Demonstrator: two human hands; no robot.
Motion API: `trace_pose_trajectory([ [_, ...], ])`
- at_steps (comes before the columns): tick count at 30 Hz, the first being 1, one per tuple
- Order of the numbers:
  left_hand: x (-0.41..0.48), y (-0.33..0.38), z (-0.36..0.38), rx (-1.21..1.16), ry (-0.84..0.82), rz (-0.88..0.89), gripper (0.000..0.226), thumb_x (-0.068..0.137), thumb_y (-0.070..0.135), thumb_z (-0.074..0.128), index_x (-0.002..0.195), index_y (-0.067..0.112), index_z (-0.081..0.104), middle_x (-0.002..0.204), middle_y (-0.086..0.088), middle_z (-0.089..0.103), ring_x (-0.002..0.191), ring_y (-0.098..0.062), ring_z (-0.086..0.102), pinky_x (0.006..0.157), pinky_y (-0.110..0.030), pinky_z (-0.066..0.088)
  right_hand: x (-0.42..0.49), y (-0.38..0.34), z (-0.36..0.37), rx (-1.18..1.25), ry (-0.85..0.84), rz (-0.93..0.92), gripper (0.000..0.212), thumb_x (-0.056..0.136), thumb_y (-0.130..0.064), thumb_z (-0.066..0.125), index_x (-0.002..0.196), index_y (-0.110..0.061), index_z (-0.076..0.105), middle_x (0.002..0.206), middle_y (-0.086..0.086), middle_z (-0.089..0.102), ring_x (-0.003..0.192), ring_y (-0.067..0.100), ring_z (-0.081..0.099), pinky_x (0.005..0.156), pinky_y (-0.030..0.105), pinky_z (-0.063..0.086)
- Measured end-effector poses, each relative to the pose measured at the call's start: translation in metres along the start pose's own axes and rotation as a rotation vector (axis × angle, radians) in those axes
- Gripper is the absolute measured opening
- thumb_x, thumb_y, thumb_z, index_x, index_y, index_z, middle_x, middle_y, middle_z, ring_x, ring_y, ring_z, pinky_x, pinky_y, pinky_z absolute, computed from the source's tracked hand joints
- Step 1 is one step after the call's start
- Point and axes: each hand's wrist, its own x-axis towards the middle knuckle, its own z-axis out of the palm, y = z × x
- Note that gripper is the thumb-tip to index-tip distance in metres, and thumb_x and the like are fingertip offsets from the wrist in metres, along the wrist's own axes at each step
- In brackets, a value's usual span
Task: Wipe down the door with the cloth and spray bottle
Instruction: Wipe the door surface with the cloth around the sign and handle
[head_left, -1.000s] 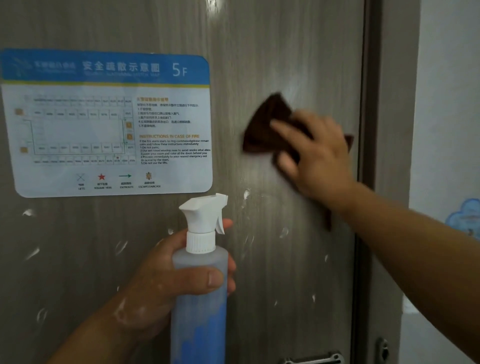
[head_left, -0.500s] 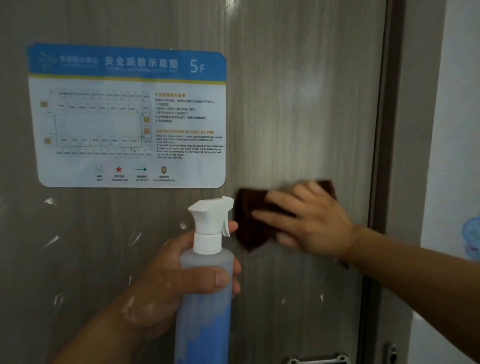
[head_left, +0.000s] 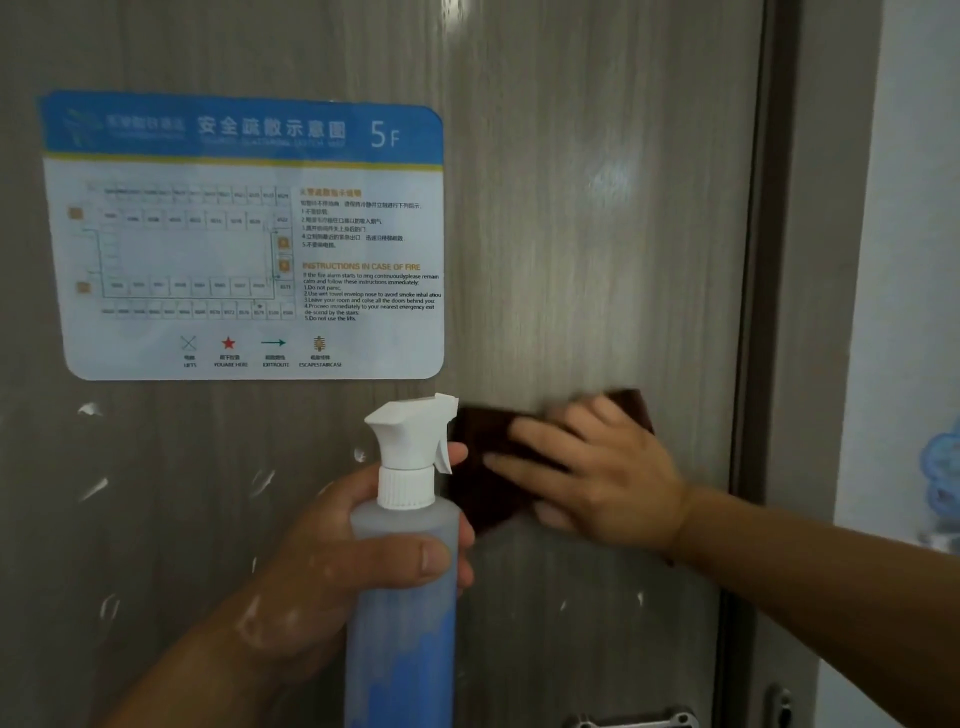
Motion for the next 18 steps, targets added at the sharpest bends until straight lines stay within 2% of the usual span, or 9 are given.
trace_pose_trajectory([
  [2, -0.001, 0.001, 0.0, 0.012, -0.003, -0.019, 0.087, 0.04, 0.028, 0.094, 0.121, 0.02, 0.065, 0.089, -0.025, 0.067, 0.071, -0.038, 0.065, 0.064, -0.042, 0.055, -0.008, 0.006, -0.001, 0.0, -0.03, -0.08, 0.047, 0.093, -0.041, 0.064, 0.137, -0.023, 0.064, 0.134, 0.007, 0.055, 0.104, 0.03, 0.056, 0.083, 0.041, 0.04],
  [3, -0.002, 0.002, 0.0, 0.015, -0.001, -0.026, 0.088, 0.038, 0.03, 0.095, 0.121, 0.021, 0.065, 0.089, -0.024, 0.068, 0.072, -0.038, 0.066, 0.064, -0.042, 0.056, -0.002, 0.02, -0.003, -0.012, -0.02, -0.056, 0.047, 0.094, -0.042, 0.063, 0.137, -0.023, 0.064, 0.133, 0.009, 0.057, 0.104, 0.031, 0.056, 0.083, 0.042, 0.04],
  [8, -0.002, 0.004, 0.002, 0.021, 0.006, -0.03, 0.087, 0.037, 0.034, 0.096, 0.118, 0.022, 0.066, 0.088, -0.024, 0.068, 0.072, -0.037, 0.067, 0.064, -0.041, 0.055, 0.067, 0.115, -0.027, -0.119, 0.2, 0.395, 0.047, 0.094, -0.038, 0.062, 0.139, -0.022, 0.063, 0.134, 0.015, 0.059, 0.103, 0.038, 0.058, 0.086, 0.046, 0.046],
  [11, -0.002, 0.003, 0.003, 0.008, -0.001, -0.031, 0.086, 0.039, 0.031, 0.095, 0.119, 0.022, 0.066, 0.088, -0.024, 0.067, 0.072, -0.038, 0.066, 0.064, -0.041, 0.055, 0.087, 0.124, -0.031, -0.143, 0.282, 0.601, 0.047, 0.094, -0.035, 0.06, 0.138, -0.02, 0.063, 0.133, 0.014, 0.059, 0.104, 0.036, 0.056, 0.087, 0.048, 0.048],
  [13, -0.002, 0.001, 0.003, 0.003, -0.006, -0.026, 0.085, 0.039, 0.029, 0.095, 0.119, 0.021, 0.066, 0.088, -0.024, 0.068, 0.072, -0.039, 0.065, 0.065, -0.042, 0.055, 0.078, 0.098, -0.023, -0.103, 0.26, 0.545, 0.049, 0.093, -0.036, 0.062, 0.138, -0.017, 0.063, 0.133, 0.017, 0.059, 0.105, 0.038, 0.058, 0.089, 0.047, 0.046],
  [15, -0.002, 0.0, 0.003, 0.001, -0.008, -0.024, 0.087, 0.037, 0.028, 0.096, 0.119, 0.02, 0.066, 0.088, -0.025, 0.067, 0.071, -0.041, 0.064, 0.065, -0.044, 0.054, 0.046, 0.054, -0.011, -0.036, 0.165, 0.319, 0.051, 0.092, -0.038, 0.063, 0.139, -0.017, 0.063, 0.132, 0.018, 0.059, 0.101, 0.039, 0.059, 0.085, 0.045, 0.043],
  [18, -0.004, -0.001, 0.003, -0.014, -0.018, -0.029, 0.088, 0.037, 0.026, 0.096, 0.12, 0.02, 0.066, 0.089, -0.028, 0.066, 0.072, -0.042, 0.063, 0.064, -0.043, 0.054, -0.002, 0.005, -0.004, 0.012, -0.03, -0.066, 0.05, 0.093, -0.041, 0.063, 0.14, -0.021, 0.06, 0.134, 0.009, 0.054, 0.101, 0.031, 0.057, 0.082, 0.042, 0.043],
])
